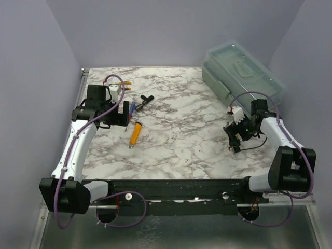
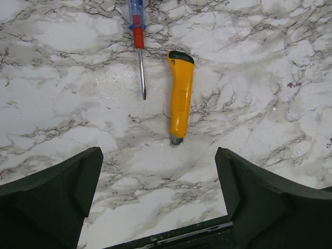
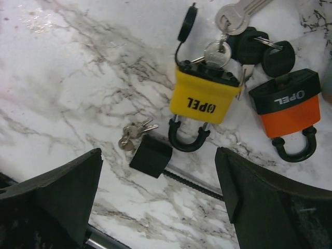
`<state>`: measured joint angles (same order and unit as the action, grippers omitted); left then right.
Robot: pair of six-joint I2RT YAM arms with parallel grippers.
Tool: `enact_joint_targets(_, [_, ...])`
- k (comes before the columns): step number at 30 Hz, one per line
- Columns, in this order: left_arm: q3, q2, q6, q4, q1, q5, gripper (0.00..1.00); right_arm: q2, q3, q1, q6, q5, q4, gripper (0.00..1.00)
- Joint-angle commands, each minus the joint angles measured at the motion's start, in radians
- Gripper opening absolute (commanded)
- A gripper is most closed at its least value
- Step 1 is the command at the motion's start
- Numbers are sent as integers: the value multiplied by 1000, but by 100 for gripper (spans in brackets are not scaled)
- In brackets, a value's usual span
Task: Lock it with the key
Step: Adjust the lock at the center of the board.
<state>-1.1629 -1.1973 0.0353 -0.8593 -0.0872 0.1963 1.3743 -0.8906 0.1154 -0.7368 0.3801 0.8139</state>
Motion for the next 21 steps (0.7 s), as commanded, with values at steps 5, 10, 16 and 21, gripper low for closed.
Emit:
enact_joint_targets(5, [-16, 11, -31, 54, 0, 54, 99, 138, 20, 3, 44, -109, -174, 97])
enact_joint_targets(10, [-18, 14, -60, 65, -1, 72, 99, 204, -18, 2, 55, -35, -163, 96])
enact_joint_targets(16, [-17, 13, -51, 66, -1, 69, 99, 229, -68, -35, 97, 94, -111, 94])
enact_joint_targets(21, [-21, -5, -48, 69, -1, 84, 99, 297, -150, -102, 159, 196, -74, 93])
